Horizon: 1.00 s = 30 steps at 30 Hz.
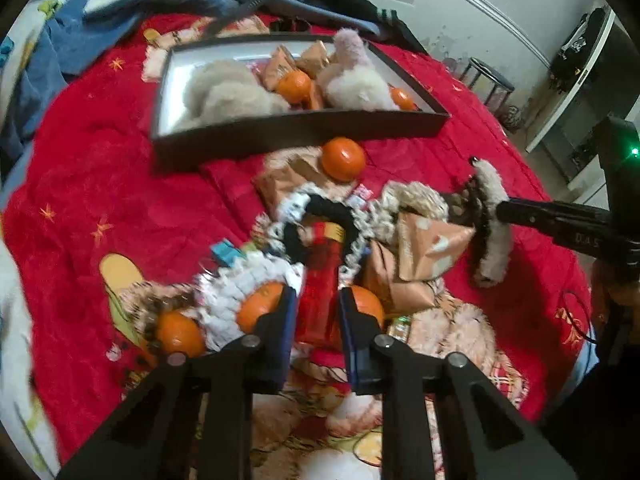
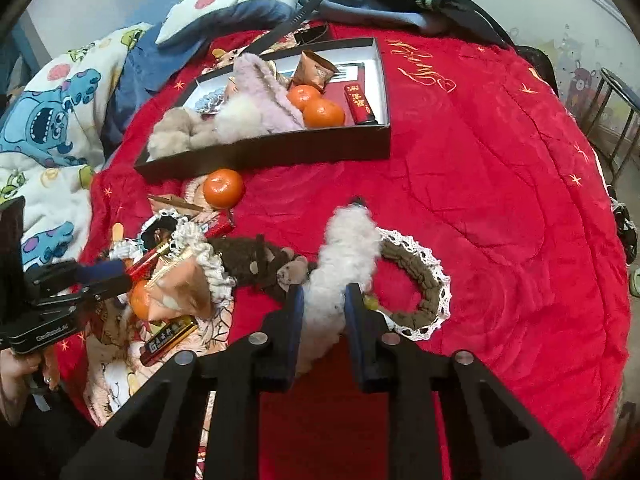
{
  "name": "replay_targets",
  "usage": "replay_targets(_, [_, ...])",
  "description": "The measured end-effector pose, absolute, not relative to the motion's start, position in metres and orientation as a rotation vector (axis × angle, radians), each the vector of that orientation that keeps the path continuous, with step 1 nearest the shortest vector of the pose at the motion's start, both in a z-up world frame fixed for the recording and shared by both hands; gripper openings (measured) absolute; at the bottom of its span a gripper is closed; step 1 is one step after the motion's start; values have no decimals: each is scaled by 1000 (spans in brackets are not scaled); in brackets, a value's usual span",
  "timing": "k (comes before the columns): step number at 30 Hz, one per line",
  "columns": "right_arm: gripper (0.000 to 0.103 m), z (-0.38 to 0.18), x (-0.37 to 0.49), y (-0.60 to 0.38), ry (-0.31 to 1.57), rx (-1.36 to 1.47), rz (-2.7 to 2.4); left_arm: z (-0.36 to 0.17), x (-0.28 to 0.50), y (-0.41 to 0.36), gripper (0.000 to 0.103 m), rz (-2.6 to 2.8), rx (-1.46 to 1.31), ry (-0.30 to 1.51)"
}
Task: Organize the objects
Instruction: 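Grasp the red lighter with the left tool while the right tool grasps the white fluffy strip, then lift the red lighter and white fluffy strip up from the heap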
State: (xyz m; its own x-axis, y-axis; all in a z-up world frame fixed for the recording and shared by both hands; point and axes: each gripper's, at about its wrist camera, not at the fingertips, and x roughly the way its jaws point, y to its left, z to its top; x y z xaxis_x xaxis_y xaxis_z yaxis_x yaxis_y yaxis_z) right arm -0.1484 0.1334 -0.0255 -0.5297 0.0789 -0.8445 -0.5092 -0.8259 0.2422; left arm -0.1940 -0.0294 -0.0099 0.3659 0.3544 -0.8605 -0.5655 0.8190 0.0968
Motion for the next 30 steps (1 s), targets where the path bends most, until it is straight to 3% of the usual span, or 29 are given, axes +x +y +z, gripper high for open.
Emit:
replay_targets(19, [31, -37, -153, 140, 736, -1323, 2335, -19, -187, -22, 19, 583, -267, 1054])
replay_targets(30, [16, -23, -143, 140, 760, -1240, 2403, -5, -192, -37, 19, 572, -245, 1001])
